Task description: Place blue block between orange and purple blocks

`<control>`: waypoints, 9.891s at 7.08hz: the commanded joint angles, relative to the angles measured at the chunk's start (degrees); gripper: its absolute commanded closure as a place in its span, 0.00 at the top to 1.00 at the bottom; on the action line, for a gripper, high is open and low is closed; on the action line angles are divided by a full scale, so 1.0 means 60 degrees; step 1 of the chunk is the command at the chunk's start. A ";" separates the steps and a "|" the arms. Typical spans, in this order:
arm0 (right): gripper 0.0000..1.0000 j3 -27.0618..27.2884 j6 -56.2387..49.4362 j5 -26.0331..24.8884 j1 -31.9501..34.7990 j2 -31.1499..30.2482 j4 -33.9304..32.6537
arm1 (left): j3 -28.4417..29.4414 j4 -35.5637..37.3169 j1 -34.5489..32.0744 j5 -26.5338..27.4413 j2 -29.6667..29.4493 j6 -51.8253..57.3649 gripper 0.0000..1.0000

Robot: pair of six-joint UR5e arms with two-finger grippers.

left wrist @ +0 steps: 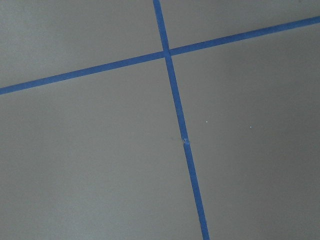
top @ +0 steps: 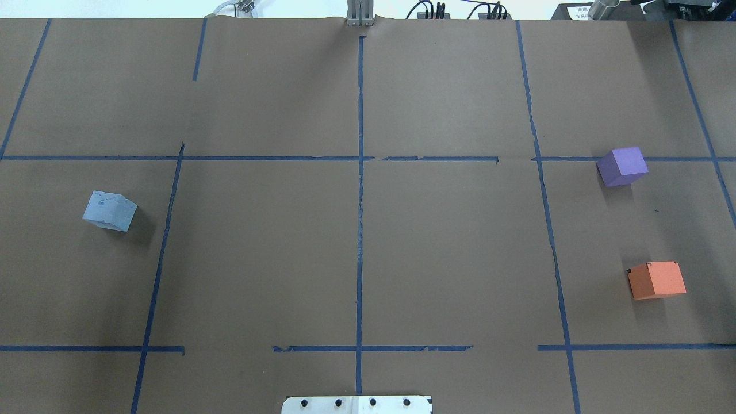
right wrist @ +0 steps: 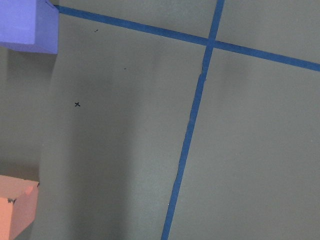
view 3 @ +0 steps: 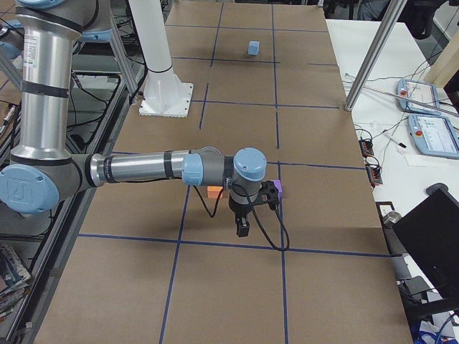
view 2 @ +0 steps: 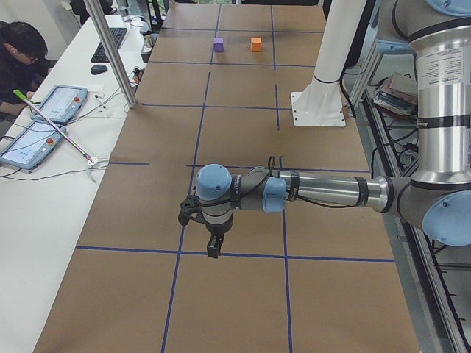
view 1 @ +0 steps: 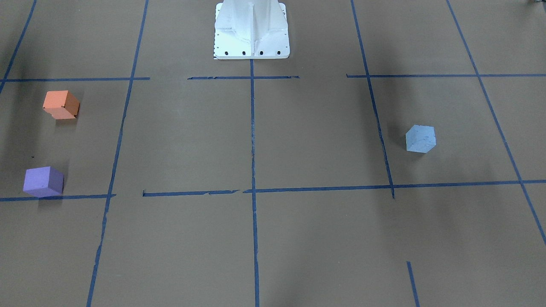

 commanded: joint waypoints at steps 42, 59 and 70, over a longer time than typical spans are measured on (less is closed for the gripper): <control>1.00 0.0812 0.0598 0.0000 -0.0714 0.0935 0.0000 | 0.0730 0.1215 0.5180 0.1283 -0.6323 -0.6711 1.00; 1.00 -0.4616 1.2378 -0.4217 -0.9447 1.0836 0.0922 | 0.0317 -0.0044 0.0190 0.0403 -0.0762 -0.0586 1.00; 0.19 -0.4930 1.2026 -0.4219 -0.9728 1.0357 0.1727 | 0.0272 -0.0044 0.0190 0.0403 -0.0747 -0.0879 1.00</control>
